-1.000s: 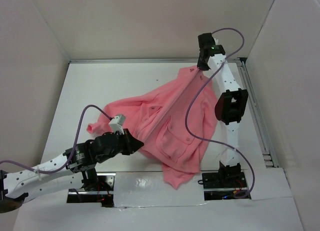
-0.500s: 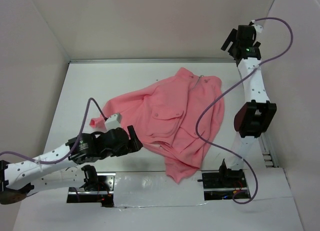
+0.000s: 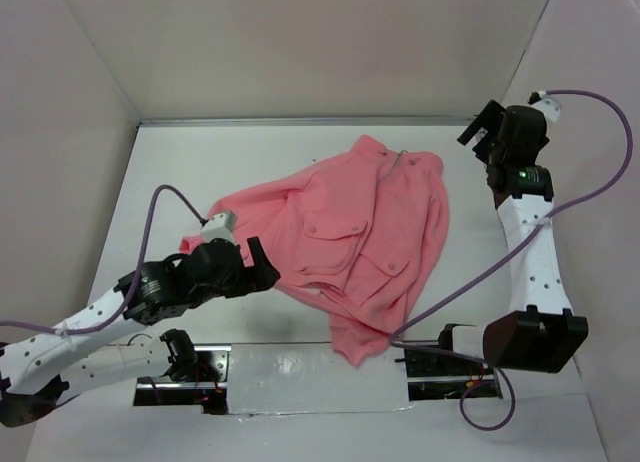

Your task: Zip up the jacket

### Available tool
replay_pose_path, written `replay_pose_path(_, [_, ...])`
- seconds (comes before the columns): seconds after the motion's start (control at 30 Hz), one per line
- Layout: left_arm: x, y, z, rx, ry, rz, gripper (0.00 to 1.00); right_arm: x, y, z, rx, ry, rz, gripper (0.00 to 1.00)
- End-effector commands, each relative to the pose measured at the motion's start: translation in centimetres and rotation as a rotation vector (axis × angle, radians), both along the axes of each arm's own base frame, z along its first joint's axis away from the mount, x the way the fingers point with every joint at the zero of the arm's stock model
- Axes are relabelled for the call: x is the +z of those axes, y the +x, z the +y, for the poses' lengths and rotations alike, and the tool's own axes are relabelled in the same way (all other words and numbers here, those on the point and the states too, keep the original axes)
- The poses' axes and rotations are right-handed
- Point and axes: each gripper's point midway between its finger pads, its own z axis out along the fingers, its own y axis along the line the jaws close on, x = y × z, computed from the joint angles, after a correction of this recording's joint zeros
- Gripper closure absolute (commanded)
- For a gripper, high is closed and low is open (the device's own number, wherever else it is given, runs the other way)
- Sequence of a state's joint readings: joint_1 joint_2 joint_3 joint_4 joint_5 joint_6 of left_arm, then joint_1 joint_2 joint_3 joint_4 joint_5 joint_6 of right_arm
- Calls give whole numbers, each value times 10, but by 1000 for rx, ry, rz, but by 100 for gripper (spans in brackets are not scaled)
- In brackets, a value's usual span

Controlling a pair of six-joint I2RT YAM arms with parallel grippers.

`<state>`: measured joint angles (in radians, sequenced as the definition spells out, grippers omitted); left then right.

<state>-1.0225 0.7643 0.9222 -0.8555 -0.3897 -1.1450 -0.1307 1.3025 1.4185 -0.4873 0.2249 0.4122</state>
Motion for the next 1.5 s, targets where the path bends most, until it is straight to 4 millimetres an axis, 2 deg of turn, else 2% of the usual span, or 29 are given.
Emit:
replay_pose_path(0.0, [11, 16, -15, -79, 15, -50, 1, 19, -14, 0, -5, 10, -102, 0])
replay_pose_path(0.03, [5, 13, -21, -182, 44, -66, 1, 18, -17, 0, 0, 16, -100, 0])
replay_pose_path(0.07, [20, 27, -44, -254, -25, -167, 1, 18, -20, 2, 10, 22, -98, 0])
replay_pose_path(0.1, [21, 28, -55, -326, -40, -206, 1, 9, -24, 2, 3, 46, -72, 0])
replay_pose_path(0.13, [2, 24, -69, -426, -33, -178, 1, 6, -27, 7, 21, 66, -65, 0])
replay_pose_path(0.17, [2, 35, -79, -431, -51, -201, 1, 0, -28, 13, 44, 82, -52, 0])
replay_pose_path(0.2, [-6, 37, -85, -460, -51, -178, 1, -10, -31, 19, 68, 109, -34, 0])
replay_pose_path(0.23, [-21, 44, -95, -484, -19, -130, 1, -32, -34, 30, 112, 152, 1, 0])
replay_pose_path(0.27, [-30, 50, -98, -481, -2, -88, 1, -37, -39, 38, 135, 180, -8, 0])
replay_pose_path(0.3, [-23, 59, -106, -491, 3, -100, 1, -64, -42, 46, 159, 209, 19, 0])
replay_pose_path(0.33, [-44, 66, -113, -497, 45, -44, 1, -68, -48, 58, 203, 228, 3, 0])
replay_pose_path(0.37, [-49, 71, -120, -509, 55, -31, 1, -92, -51, 63, 207, 252, 24, 0])
replay_pose_path(0.43, [-56, 85, -135, -523, 71, -20, 1, -105, -59, 76, 235, 271, 29, 0])
replay_pose_path(0.47, [-61, 97, -141, -503, 96, -21, 1, -119, -62, 80, 239, 280, 55, 0])
replay_pose_path(0.57, [-64, 121, -149, -483, 140, -61, 1, -132, -67, 91, 262, 281, 85, 0])
replay_pose_path(0.7, [-90, 136, -161, -527, 211, -47, 1, -140, -67, 90, 244, 258, 124, 0])
replay_pose_path(0.9, [-103, 114, -184, -710, 153, -59, 1, -150, -64, 82, 197, 236, 163, 0])
replay_pose_path(0.93, [-104, 113, -186, -725, 150, -61, 5, -152, -64, 81, 191, 235, 167, 0])
replay_pose_path(0.97, [-109, 113, -187, -730, 158, -51, 12, -154, -63, 79, 185, 234, 174, 0])
replay_pose_path(1.0, [-110, 113, -189, -728, 171, -48, 40, -156, -63, 78, 177, 235, 181, 0])
replay_pose_path(1.07, [-115, 119, -183, -678, 185, -10, 89, -157, -63, 76, 166, 231, 186, 0])
replay_pose_path(1.1, [-113, 123, -179, -643, 189, -10, 100, -159, -63, 76, 164, 230, 191, 0])
replay_pose_path(1.2, [-88, 138, -160, -601, 124, -52, 100, -159, -64, 76, 165, 227, 190, 0])
replay_pose_path(1.23, [-69, 143, -153, -583, 101, -100, 100, -158, -64, 76, 169, 225, 186, 0])
replay_pose_path(1.3, [-56, 159, -128, -509, 108, -149, 100, -159, -65, 76, 169, 223, 193, 0])
replay_pose_path(1.33, [-54, 165, -120, -488, 111, -155, 100, -159, -65, 76, 170, 222, 195, 0])
replay_pose_path(1.37, [-51, 180, -99, -439, 107, -160, 100, -160, -65, 76, 173, 223, 195, 0])
replay_pose_path(1.4, [-50, 178, -100, -456, 102, -167, 100, -158, -65, 76, 174, 223, 191, 0])
replay_pose_path(1.47, [-55, 193, -78, -413, 112, -161, 100, -161, -65, 74, 163, 221, 199, 0])
